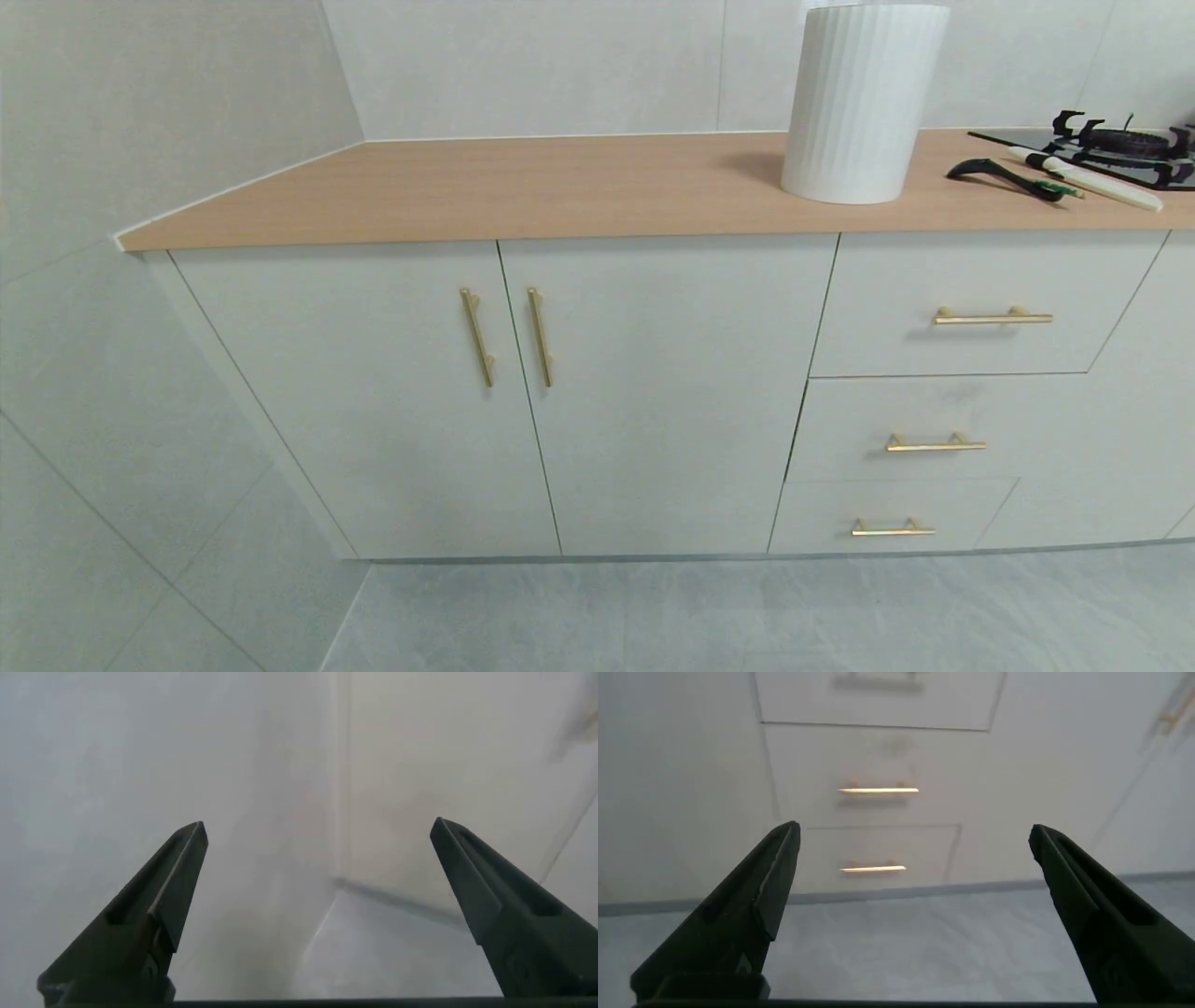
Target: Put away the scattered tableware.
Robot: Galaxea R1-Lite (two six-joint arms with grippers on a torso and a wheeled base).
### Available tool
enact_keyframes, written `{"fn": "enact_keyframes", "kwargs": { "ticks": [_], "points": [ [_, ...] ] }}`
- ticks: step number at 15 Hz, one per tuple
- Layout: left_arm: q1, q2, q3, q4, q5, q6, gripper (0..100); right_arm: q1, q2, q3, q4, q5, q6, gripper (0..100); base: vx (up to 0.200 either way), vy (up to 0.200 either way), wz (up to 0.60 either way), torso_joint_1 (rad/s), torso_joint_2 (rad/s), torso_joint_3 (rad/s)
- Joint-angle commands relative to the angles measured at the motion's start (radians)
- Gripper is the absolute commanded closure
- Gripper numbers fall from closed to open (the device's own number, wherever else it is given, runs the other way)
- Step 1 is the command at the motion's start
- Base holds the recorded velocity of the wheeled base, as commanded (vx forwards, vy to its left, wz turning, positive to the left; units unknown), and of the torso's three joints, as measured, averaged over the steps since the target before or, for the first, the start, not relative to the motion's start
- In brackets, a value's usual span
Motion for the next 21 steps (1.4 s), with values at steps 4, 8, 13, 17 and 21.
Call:
{"fn": "enact_keyframes", "kwargs": {
  "ticks": [4, 8, 13, 17, 21],
  "points": [
    [0.003, -0.008, 0.033, 0.001, -0.241, -0.045, 0, 0.007, 0.012, 0.002, 0.071, 0.187, 0.073, 0, 0.000, 0.000, 0.00, 0.000, 0.00, 0.000],
    [0.003, -0.007, 0.033, 0.041, -0.425, -0.096, 0, 0.007, 0.002, 0.004, 0.053, 0.188, 0.073, 0, 0.000, 0.000, 0.00, 0.000, 0.00, 0.000],
    [0.003, -0.008, 0.033, 0.044, -0.425, -0.095, 0, 0.007, 0.002, 0.004, 0.053, 0.177, 0.105, 0, 0.000, 0.000, 0.00, 0.000, 0.00, 0.000],
    [0.003, -0.008, 0.033, 0.044, -0.425, -0.099, 0, 0.007, 0.002, 0.004, 0.053, 0.176, 0.107, 0, 0.000, 0.000, 0.00, 0.000, 0.00, 0.000],
    [0.003, -0.008, 0.033, 0.044, -0.425, -0.093, 0, 0.007, 0.002, 0.004, 0.053, 0.176, 0.107, 0, 0.000, 0.000, 0.00, 0.000, 0.00, 0.000]
  ]
}}
